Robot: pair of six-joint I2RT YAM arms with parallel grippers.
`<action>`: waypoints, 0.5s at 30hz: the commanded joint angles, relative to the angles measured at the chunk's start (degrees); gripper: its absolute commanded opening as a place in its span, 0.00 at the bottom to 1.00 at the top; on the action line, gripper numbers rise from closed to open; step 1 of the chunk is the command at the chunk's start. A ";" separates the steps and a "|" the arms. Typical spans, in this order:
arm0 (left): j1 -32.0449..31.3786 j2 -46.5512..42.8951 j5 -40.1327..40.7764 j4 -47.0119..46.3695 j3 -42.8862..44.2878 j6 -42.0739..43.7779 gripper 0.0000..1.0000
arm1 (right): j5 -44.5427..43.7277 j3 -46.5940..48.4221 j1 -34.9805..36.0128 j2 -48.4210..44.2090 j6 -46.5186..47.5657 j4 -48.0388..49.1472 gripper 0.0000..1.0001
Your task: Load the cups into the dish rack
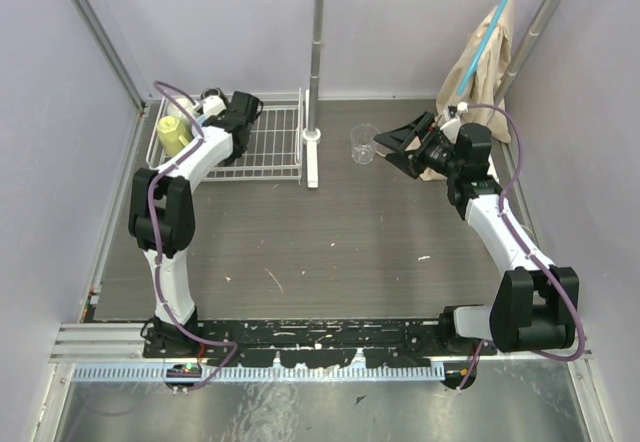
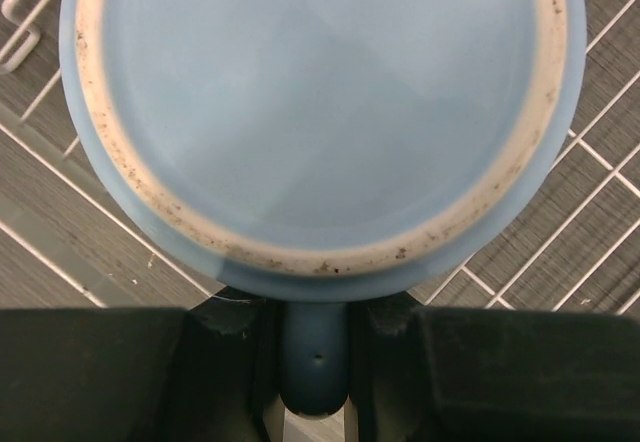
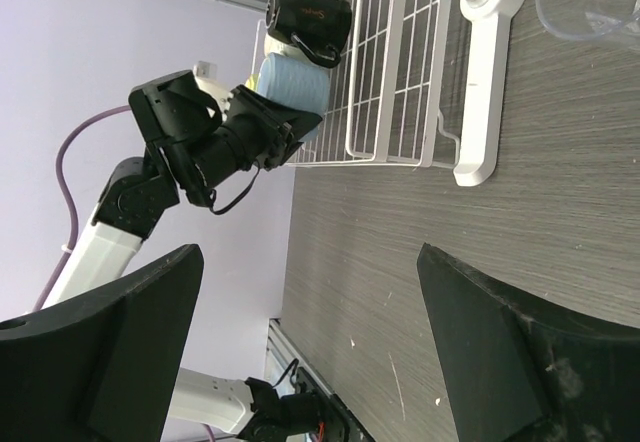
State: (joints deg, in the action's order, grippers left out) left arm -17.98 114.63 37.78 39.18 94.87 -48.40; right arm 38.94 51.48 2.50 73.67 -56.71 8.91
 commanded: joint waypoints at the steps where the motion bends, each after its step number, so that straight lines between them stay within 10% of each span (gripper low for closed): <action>1: 0.07 -2.00 2.69 -11.84 -1.16 1.50 0.00 | 0.88 -0.45 -0.24 -0.27 0.86 2.17 0.94; 15: -0.01 -0.71 5.65 -12.01 -2.38 -0.75 0.00 | 1.23 -1.47 -0.22 -0.07 0.74 2.36 0.94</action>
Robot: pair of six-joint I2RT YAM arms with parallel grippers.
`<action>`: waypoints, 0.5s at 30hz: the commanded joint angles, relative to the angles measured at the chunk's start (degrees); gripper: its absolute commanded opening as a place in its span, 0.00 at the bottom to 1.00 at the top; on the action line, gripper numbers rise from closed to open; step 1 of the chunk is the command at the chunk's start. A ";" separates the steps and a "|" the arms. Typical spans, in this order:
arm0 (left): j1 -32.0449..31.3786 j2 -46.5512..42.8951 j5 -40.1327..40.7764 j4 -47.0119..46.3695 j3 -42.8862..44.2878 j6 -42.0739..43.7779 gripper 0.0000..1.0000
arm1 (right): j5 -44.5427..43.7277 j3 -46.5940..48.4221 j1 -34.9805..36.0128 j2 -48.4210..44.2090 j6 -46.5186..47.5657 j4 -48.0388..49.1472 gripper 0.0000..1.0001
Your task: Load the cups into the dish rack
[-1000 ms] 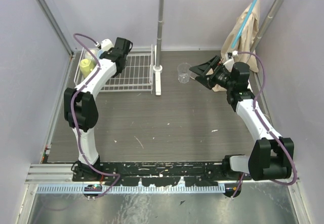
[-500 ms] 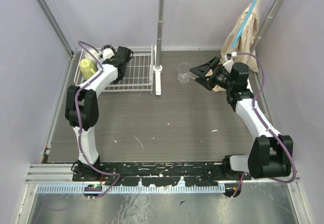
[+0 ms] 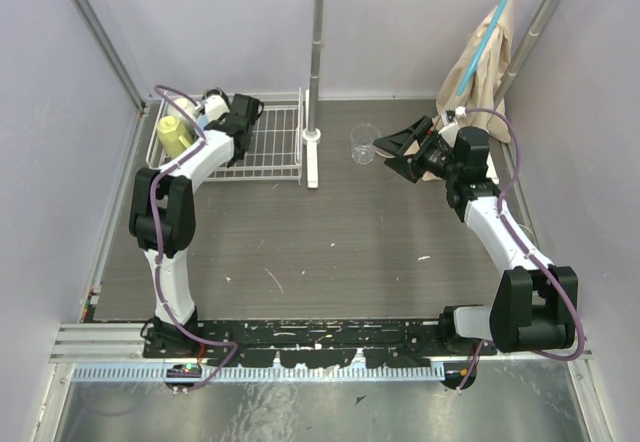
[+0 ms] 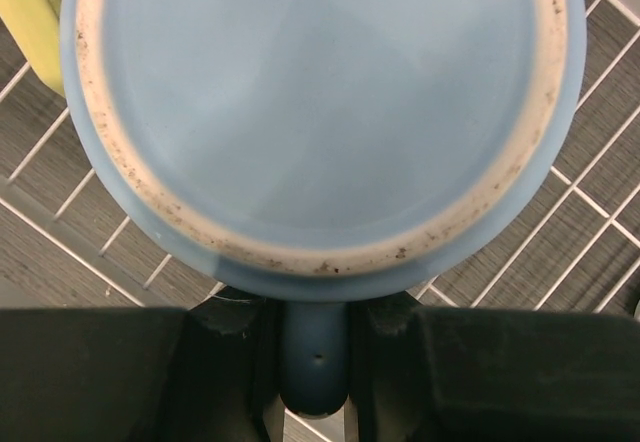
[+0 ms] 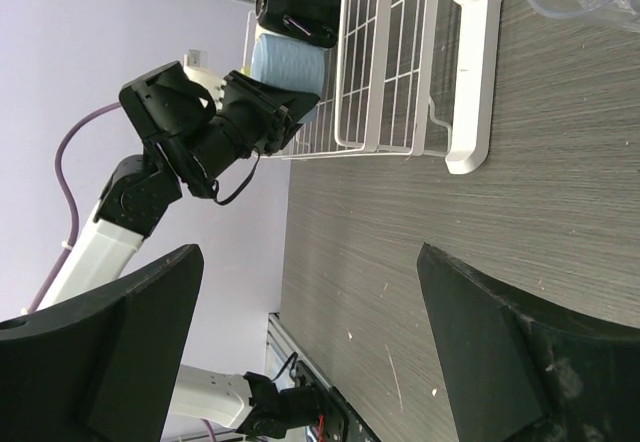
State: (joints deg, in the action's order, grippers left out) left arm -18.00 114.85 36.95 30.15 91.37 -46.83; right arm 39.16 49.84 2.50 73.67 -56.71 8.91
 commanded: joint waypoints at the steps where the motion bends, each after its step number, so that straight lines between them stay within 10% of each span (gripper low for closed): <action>1: 0.10 -0.68 7.15 -1.10 2.07 -3.49 0.00 | 1.05 0.24 -0.22 0.02 0.81 2.35 0.94; 15: 0.15 2.90 9.08 8.27 6.50 -11.33 0.00 | 1.32 -0.47 -0.22 -0.01 0.86 2.55 0.95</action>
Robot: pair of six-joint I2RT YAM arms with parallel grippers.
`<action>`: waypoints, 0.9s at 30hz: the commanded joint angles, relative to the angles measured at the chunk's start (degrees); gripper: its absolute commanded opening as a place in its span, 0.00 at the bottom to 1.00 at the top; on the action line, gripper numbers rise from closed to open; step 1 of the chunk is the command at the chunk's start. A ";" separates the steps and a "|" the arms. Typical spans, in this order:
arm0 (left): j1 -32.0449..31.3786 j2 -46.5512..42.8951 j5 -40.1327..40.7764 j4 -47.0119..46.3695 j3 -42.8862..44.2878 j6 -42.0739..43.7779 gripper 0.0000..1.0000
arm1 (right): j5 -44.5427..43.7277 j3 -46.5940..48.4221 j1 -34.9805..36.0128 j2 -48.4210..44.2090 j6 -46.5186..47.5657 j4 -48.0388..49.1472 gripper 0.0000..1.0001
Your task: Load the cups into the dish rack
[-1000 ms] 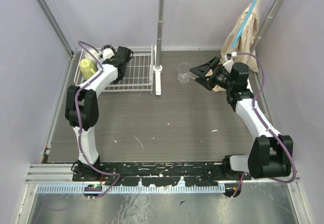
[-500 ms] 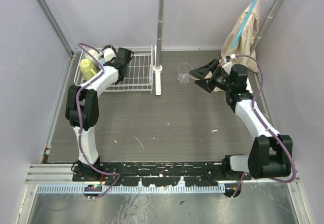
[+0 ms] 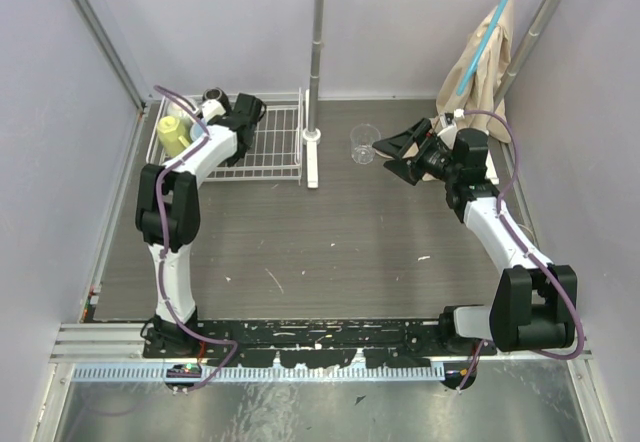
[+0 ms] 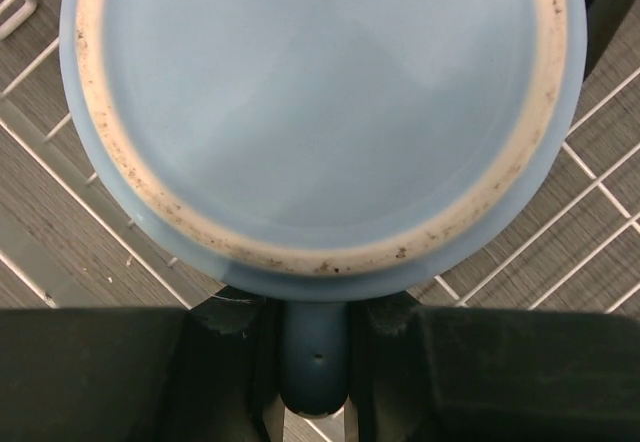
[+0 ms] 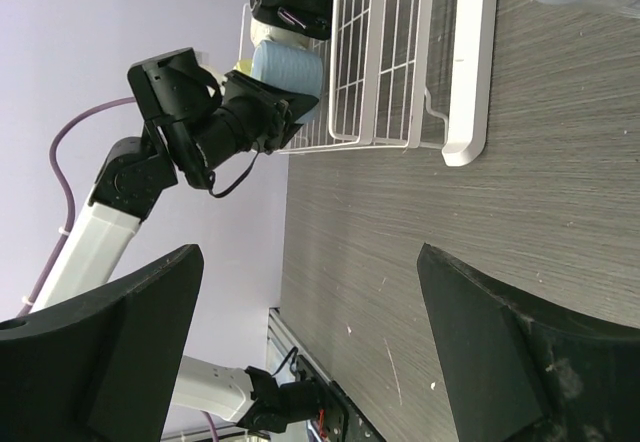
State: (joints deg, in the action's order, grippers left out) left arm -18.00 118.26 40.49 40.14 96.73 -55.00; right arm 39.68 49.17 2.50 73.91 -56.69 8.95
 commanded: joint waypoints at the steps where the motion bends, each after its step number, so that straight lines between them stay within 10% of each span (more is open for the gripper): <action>1: 0.09 -0.74 5.50 -2.76 0.32 -3.07 0.00 | 0.79 0.07 -0.22 -0.26 0.84 2.45 0.94; 19: 0.07 -1.16 4.58 -8.09 -4.77 0.08 0.01 | 0.62 0.37 -0.22 0.47 1.17 1.09 0.94; 27: -0.06 -2.47 4.36 -9.33 -6.83 1.19 0.43 | -0.60 3.75 -0.24 1.89 4.76 -5.78 0.94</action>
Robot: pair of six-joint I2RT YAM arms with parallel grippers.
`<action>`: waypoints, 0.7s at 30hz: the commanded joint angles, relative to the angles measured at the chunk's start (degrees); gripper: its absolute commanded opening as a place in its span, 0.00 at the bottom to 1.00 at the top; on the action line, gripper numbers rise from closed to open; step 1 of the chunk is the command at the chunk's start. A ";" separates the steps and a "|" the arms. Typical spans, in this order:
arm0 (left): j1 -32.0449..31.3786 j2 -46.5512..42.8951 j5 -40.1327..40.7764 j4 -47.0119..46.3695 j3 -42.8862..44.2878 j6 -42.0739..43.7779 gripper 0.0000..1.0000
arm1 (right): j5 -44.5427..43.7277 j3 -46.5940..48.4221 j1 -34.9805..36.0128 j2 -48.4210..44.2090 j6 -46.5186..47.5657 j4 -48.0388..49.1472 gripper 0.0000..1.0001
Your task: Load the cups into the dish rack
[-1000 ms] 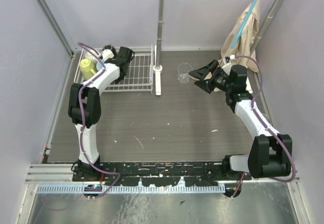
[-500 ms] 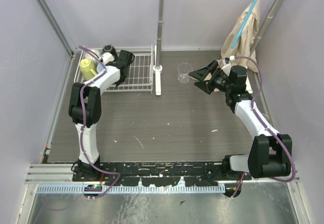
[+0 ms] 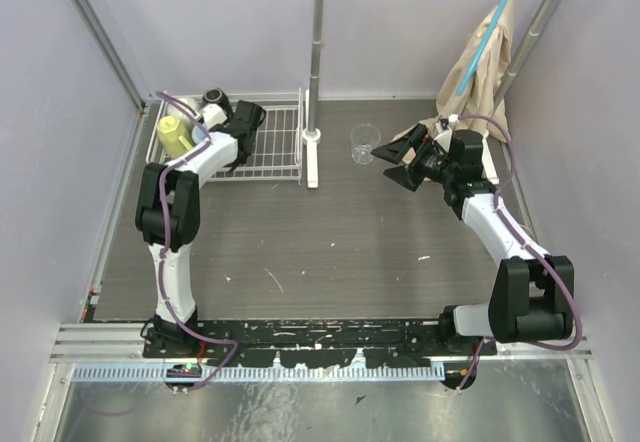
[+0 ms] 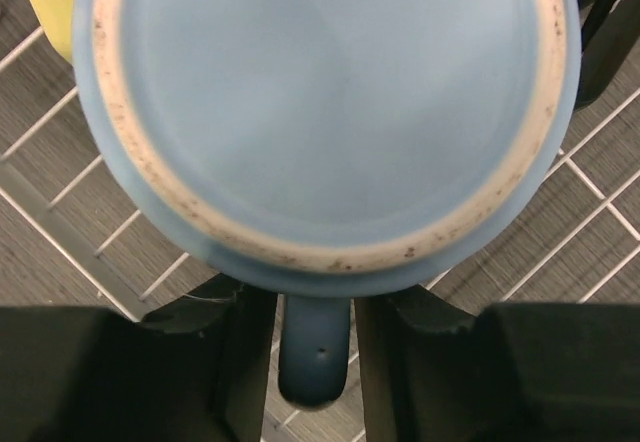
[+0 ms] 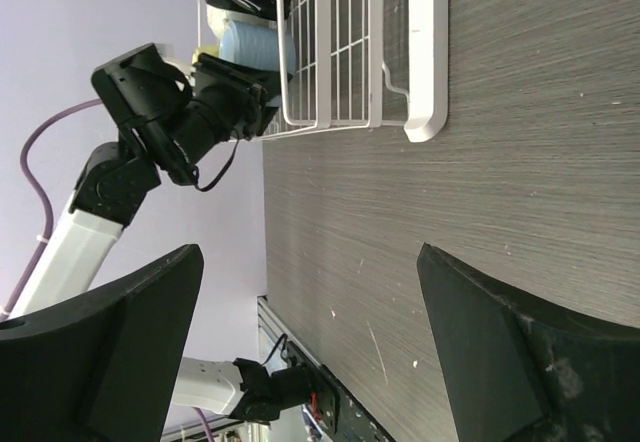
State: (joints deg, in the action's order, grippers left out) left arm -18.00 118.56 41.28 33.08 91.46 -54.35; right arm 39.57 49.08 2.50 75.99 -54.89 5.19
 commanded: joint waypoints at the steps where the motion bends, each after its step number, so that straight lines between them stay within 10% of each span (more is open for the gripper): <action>1: -0.03 -2.85 3.43 -2.44 -1.69 0.73 0.45 | -0.46 4.13 -0.22 -0.10 3.20 -2.42 0.94; 21: -1.08 -11.47 1.01 -5.24 -6.93 3.77 0.79 | -13.41 13.09 0.62 8.70 13.61 -17.46 0.84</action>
State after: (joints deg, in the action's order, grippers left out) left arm -18.98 110.50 41.58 27.57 85.62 -51.99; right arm 31.88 58.39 2.52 82.56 -45.34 -7.53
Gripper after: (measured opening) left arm 0.771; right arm 0.858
